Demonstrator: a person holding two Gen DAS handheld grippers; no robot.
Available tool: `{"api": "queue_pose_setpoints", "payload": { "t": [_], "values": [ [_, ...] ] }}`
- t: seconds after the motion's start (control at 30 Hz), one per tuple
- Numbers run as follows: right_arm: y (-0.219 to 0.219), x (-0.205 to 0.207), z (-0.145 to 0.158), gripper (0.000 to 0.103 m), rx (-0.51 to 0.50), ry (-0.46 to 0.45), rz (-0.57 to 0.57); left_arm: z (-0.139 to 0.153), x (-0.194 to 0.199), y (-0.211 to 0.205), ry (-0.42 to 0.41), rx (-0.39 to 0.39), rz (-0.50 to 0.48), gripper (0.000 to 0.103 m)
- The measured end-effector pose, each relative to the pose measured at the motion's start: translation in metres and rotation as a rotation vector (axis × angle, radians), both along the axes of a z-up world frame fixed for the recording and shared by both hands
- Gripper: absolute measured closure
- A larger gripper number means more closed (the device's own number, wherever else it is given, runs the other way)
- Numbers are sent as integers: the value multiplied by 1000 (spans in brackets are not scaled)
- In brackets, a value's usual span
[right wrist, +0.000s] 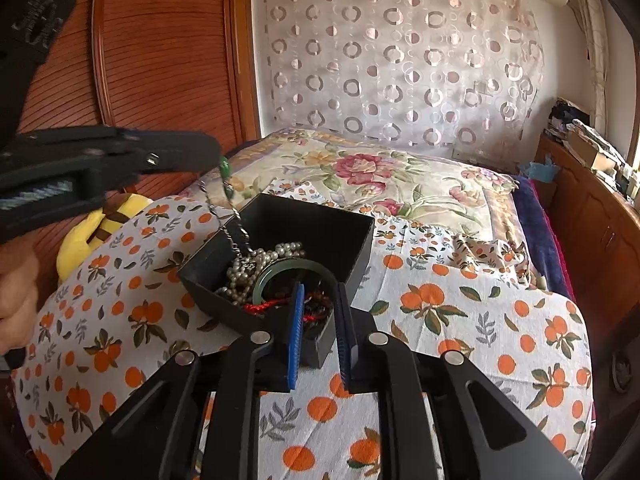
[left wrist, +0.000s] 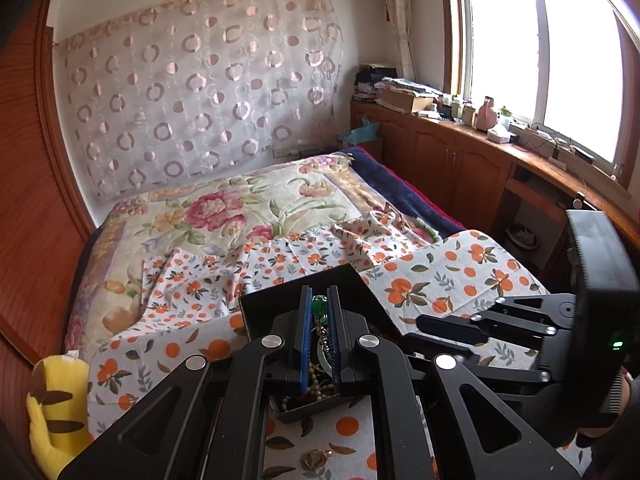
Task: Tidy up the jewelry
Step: 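Open both tools to drop the pendant and red cord bracelet into the box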
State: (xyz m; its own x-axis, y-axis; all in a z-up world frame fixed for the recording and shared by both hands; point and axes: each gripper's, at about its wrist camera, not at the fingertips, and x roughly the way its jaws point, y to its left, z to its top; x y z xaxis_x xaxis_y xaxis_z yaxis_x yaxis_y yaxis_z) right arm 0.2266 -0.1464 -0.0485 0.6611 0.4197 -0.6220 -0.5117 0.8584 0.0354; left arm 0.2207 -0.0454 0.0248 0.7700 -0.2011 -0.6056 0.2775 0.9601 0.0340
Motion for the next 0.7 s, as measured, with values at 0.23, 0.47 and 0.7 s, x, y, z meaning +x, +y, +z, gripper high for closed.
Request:
{"api": "queue_pose_setpoints", "payload": {
  "t": [0.23, 0.47, 0.7],
  "values": [
    [-5, -16, -3, 86, 4, -2, 13, -6, 0, -2, 11, 9, -2, 96],
    [-11, -29, 0, 86, 16, -7, 23, -9, -2, -2, 15, 14, -2, 96],
    [-18, -43, -4, 86, 25, 2, 26, -29, -25, 5, 31, 16, -2, 96]
  ]
}}
